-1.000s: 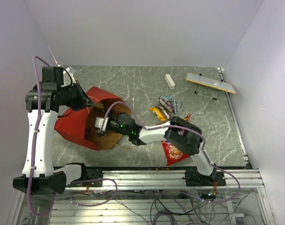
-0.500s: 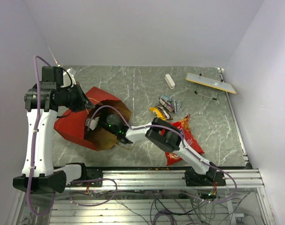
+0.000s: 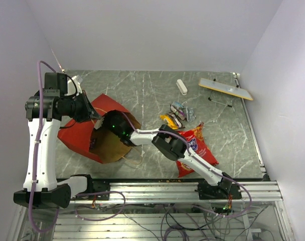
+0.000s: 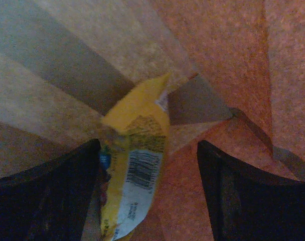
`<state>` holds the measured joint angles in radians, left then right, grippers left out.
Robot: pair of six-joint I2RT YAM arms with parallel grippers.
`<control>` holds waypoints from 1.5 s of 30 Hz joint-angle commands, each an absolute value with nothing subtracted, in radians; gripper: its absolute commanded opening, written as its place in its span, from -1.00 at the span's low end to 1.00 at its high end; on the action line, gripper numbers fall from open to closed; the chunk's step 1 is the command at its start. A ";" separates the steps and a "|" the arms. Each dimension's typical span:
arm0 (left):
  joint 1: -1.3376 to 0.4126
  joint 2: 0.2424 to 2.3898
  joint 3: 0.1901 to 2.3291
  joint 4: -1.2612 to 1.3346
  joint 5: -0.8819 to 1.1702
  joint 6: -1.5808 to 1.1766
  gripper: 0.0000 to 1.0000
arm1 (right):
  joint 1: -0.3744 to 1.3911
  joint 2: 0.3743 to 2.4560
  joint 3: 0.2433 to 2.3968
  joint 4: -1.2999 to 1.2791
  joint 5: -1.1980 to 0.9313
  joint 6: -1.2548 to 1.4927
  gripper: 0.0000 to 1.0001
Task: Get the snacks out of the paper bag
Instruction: Take out the snack from the paper bag.
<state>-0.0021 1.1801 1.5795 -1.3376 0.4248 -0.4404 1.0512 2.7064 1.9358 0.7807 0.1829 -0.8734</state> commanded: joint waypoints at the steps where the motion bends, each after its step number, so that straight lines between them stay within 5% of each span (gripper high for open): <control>1: -0.005 1.161 1.595 -1.363 0.450 -0.413 -0.86 | 1.026 2.766 2.025 0.727 0.231 -0.874 0.48; 15: -0.005 1.148 1.570 -1.343 0.447 -0.452 -0.86 | 1.017 2.721 1.993 0.721 0.182 -0.827 -0.50; 31: -0.006 1.163 1.568 -1.234 0.457 -0.550 -0.86 | 1.123 2.359 1.488 0.923 0.175 -0.673 -0.76; 45: -0.005 1.132 1.445 -1.058 0.479 -0.625 -0.86 | 1.170 1.845 1.057 0.784 0.001 -0.327 -0.83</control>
<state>-0.0021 1.1507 1.4536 -1.1481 0.4568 -0.6003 1.1591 1.9892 1.1465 0.8181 0.0834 -0.4656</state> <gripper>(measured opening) 0.076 0.194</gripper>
